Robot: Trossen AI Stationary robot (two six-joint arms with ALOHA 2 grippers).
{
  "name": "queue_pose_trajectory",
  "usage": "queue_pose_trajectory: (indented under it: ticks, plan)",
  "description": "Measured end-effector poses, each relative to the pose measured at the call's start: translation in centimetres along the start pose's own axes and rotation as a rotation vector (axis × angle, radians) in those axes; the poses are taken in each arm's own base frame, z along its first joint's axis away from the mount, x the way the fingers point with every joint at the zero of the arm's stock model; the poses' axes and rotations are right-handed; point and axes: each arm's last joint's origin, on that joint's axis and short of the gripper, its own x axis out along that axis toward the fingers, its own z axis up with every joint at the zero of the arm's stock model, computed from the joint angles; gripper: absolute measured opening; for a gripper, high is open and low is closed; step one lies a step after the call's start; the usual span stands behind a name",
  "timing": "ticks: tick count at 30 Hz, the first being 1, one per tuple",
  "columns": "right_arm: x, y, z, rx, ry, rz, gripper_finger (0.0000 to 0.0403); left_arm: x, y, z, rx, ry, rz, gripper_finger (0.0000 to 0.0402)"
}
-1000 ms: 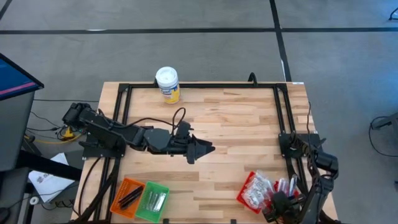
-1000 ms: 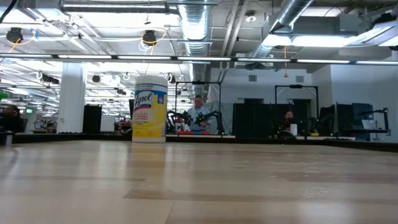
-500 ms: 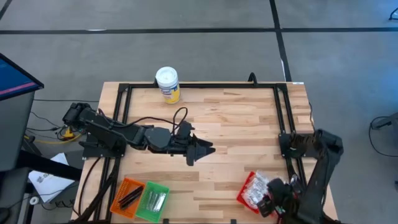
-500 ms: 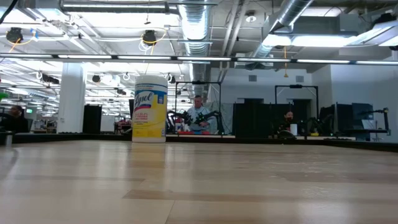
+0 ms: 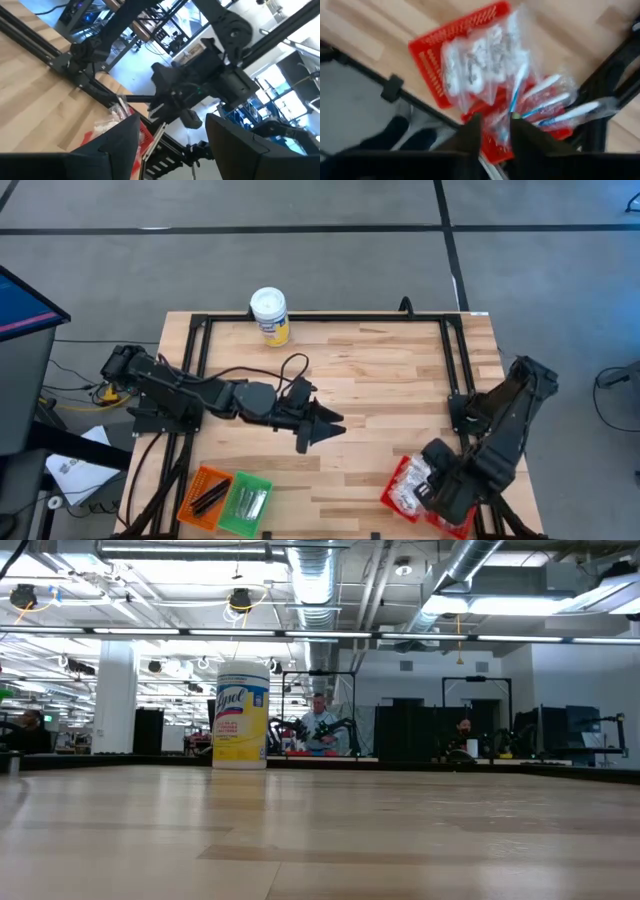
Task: Pick & Place Travel size toiletries
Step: Put the blue toothbrush into the right red basket
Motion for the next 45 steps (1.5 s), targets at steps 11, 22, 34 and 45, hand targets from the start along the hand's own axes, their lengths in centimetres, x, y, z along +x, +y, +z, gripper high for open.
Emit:
queue_pose_trajectory:
  ticks: [11, 22, 34, 45]
  plan:
    - [4.5, 1.2, 0.2, -0.019, -0.049, -0.224, 0.0003, -0.1, -0.2, -0.2, 0.05, 0.004, -0.004, 0.0221]
    - [8.7, 4.4, 0.8, -0.077, -0.034, -0.228, 0.0001, 0.1, 0.3, 0.3, 0.057, -0.017, 0.017, 0.0221]
    - [11.0, 3.8, 1.5, -0.068, -0.013, -0.284, 0.0, 0.1, 0.3, 0.3, 0.074, -0.018, 0.018, 0.0221]
    - [12.7, 2.2, 1.5, -0.015, 0.056, -0.398, 0.0, 0.1, 0.5, 0.5, 0.084, -0.02, 0.023, 0.0221]
